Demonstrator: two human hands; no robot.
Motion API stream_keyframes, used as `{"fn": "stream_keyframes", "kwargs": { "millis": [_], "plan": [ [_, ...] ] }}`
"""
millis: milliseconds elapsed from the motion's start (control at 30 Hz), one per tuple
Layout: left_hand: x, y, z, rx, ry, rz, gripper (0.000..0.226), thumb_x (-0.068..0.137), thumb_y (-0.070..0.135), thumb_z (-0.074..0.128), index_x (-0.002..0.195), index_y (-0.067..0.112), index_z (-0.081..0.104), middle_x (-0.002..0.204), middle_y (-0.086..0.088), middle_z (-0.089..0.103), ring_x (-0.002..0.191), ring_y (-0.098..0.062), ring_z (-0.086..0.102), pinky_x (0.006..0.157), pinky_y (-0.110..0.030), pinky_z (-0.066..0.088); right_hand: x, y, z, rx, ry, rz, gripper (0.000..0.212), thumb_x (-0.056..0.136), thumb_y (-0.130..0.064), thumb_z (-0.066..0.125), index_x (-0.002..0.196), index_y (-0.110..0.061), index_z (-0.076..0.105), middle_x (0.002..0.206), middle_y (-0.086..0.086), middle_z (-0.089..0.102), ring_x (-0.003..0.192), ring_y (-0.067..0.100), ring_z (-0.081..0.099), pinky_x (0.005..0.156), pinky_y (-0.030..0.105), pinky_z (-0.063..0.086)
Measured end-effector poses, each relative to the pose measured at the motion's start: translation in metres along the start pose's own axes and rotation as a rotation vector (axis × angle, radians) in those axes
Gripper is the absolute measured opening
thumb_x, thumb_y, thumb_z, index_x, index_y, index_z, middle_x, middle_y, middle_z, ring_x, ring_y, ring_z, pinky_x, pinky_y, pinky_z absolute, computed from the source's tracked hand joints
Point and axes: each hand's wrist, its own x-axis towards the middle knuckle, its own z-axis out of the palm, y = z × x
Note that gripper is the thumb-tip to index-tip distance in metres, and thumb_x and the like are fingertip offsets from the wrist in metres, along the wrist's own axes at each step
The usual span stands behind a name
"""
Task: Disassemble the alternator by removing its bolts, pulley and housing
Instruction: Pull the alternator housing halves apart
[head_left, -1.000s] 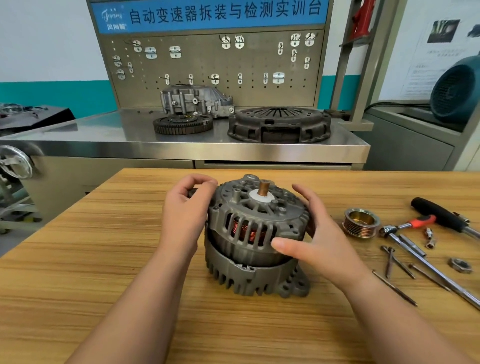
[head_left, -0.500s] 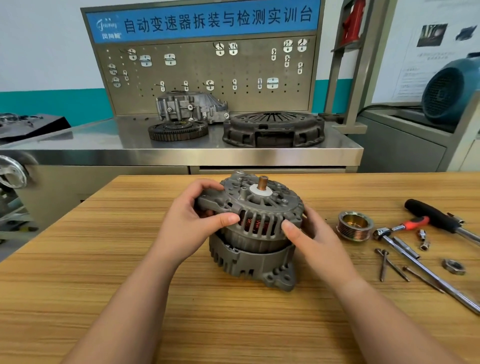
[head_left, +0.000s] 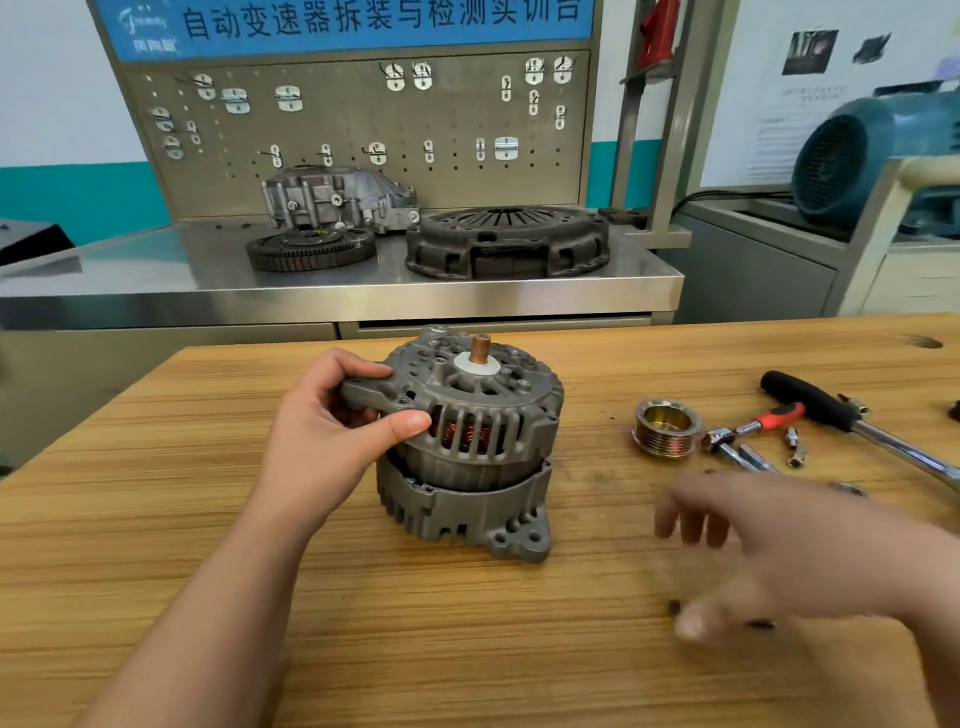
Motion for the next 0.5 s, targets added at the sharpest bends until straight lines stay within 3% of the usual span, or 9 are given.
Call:
{"fn": "stream_keyframes", "kwargs": {
  "millis": [33,100,233,367,433,500],
  "plan": [
    [0.000,0.000,0.000,-0.009,-0.004,0.004,0.040,0.043,0.045,0.084,0.077,0.046,0.064,0.082,0.020,0.070,0.077,0.002,0.064,0.066,-0.017,0.055,-0.005,0.002,0.011,-0.057,-0.074,0.020,0.065,0.049,-0.081,0.070,0.104,-0.055,0.048,0.104,-0.027,0.053,0.096,-0.006,0.052,0.079,0.019,0.048],
    [0.001,-0.001,-0.001,-0.033,-0.006,0.005,0.041,0.042,0.042,0.085,0.077,0.045,0.064,0.082,0.019,0.070,0.077,0.002,0.064,0.065,-0.015,0.053,-0.006,0.010,0.031,-0.112,-0.055,0.011,0.050,0.068,-0.067,0.072,0.107,-0.045,0.051,0.108,-0.024,0.050,0.098,-0.005,0.048,0.085,0.017,0.045],
    [0.001,-0.004,0.000,-0.044,-0.001,0.015,0.040,0.048,0.024,0.085,0.077,0.043,0.065,0.080,0.019,0.071,0.076,0.003,0.064,0.065,-0.015,0.053,0.002,0.022,0.043,-0.107,0.070,0.045,0.013,0.086,-0.048,0.064,0.088,-0.036,0.057,0.093,-0.016,0.056,0.087,-0.002,0.050,0.074,0.016,0.043],
    [0.000,-0.005,0.000,-0.058,0.010,0.011,0.038,0.052,0.019,0.081,0.077,0.043,0.066,0.080,0.017,0.071,0.077,0.001,0.064,0.067,-0.016,0.054,0.030,0.021,0.035,-0.156,0.221,0.136,0.017,0.092,-0.042,0.059,0.079,-0.035,0.051,0.086,-0.015,0.054,0.077,0.001,0.049,0.061,0.017,0.040],
    [0.001,-0.004,0.000,-0.051,0.011,0.005,0.038,0.052,0.020,0.081,0.077,0.043,0.065,0.080,0.017,0.071,0.076,0.000,0.064,0.067,-0.017,0.055,0.047,0.023,0.027,-0.263,0.308,0.208,0.009,0.094,-0.039,0.056,0.090,-0.030,0.056,0.097,-0.008,0.059,0.085,0.010,0.053,0.068,0.023,0.047],
    [0.000,-0.003,0.000,-0.037,0.011,0.003,0.038,0.052,0.021,0.082,0.077,0.043,0.065,0.078,0.017,0.070,0.074,0.000,0.063,0.066,-0.018,0.055,0.063,0.023,0.022,-0.317,0.356,0.269,0.016,0.095,-0.035,0.054,0.103,-0.023,0.060,0.104,-0.002,0.061,0.094,0.017,0.058,0.078,0.032,0.053]
  ]
}}
